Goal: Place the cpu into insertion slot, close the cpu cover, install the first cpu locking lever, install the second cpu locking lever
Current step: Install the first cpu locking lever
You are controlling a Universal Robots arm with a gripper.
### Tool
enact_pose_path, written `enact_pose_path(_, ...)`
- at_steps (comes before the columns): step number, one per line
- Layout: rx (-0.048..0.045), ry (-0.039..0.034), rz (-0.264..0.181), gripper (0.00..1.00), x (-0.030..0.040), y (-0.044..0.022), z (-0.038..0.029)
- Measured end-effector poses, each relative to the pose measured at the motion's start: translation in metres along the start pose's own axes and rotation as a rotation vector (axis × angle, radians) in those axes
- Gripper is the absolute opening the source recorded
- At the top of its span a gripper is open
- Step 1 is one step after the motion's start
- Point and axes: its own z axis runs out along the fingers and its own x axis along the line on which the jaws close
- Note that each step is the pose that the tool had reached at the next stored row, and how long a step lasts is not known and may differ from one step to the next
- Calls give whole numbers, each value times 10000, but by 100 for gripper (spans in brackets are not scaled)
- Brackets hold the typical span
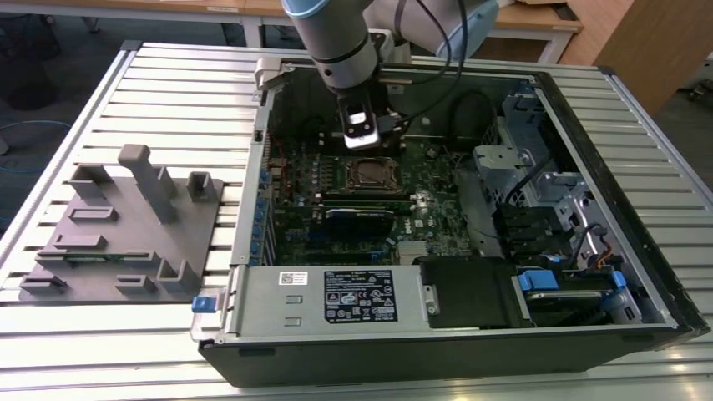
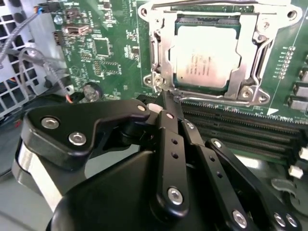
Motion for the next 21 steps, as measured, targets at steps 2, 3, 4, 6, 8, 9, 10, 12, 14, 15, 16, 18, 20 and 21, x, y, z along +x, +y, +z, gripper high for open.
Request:
enact_pose_path(2,-1,1,2,10,-14,14,-48)
enact_pose_path(3,-4,2,4,10,-22,22,-70)
enact_pose_path(4,-6,3,6,10,-28,28,-92)
enact_pose_path(6,-11,7,9,10,-39,36,-121)
enact_pose_path(8,-14,7,13,10,-46,35,-135)
enact_pose_path(9,-13,7,15,10,-48,32,-138)
enact_pose_path(10,-12,6,16,10,-51,28,-140)
enact_pose_path(12,-7,1,32,10,-56,21,-141)
enact_pose_path(14,9,-14,64,10,-58,18,-141)
enact_pose_path(15,17,-17,62,10,-59,17,-141)
enact_pose_path(16,19,-19,60,10,-59,17,-141)
enact_pose_path(18,24,-21,57,10,-59,17,-142)
enact_pose_path(20,68,-27,44,10,-60,18,-140)
enact_pose_path(21,135,-13,26,10,-61,18,-138)
